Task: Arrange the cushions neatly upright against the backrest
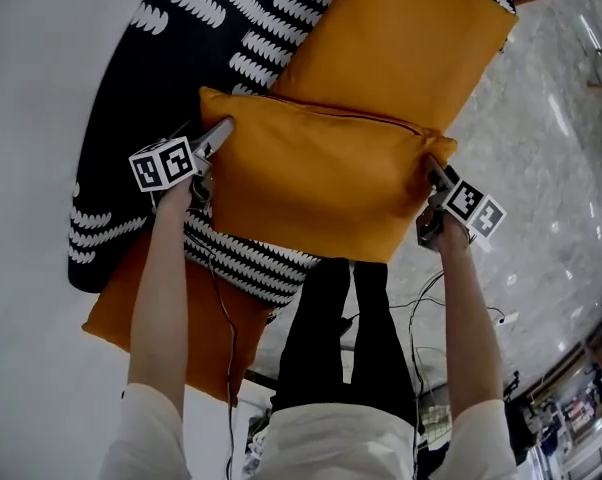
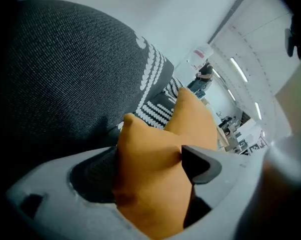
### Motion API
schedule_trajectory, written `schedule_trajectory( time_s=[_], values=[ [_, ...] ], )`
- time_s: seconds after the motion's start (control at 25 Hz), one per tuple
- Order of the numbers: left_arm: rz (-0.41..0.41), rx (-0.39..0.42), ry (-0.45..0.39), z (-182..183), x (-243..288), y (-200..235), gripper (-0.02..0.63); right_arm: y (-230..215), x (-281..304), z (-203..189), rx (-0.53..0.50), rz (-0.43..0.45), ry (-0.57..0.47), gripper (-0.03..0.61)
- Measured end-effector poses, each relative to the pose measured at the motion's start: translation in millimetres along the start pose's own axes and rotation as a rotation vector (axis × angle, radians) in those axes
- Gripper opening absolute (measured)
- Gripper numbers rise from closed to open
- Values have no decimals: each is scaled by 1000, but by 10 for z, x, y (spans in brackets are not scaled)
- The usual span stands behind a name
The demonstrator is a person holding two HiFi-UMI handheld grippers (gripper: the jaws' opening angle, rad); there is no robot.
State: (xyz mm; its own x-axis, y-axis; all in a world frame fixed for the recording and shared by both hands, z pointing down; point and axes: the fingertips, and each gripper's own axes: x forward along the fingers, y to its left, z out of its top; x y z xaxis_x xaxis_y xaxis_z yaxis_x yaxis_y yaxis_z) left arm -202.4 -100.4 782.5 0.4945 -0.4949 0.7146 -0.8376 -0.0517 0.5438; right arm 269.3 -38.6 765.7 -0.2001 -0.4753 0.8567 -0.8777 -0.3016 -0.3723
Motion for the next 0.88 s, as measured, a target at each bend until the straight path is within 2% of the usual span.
schedule_trajectory(
  time_s=[0.2, 0.36, 0.44, 0.64, 0.88],
  values=[
    [-8, -10, -13, -79, 46, -82, 380, -48, 48, -57, 16, 2, 14, 260],
    [-3, 3, -6, -81, 0, -91, 291, 62, -3, -104, 10, 21, 53, 190],
    [5, 8, -10, -70, -46, -122, 274, 109, -51, -108, -13, 27, 70, 159],
    [2, 60, -23, -239, -393, -344, 202, 156, -360, -324, -53, 56, 99, 89],
    [19, 91, -57, -375, -856, -583, 163, 207, -836, -487, -13, 100, 114, 67]
  ],
)
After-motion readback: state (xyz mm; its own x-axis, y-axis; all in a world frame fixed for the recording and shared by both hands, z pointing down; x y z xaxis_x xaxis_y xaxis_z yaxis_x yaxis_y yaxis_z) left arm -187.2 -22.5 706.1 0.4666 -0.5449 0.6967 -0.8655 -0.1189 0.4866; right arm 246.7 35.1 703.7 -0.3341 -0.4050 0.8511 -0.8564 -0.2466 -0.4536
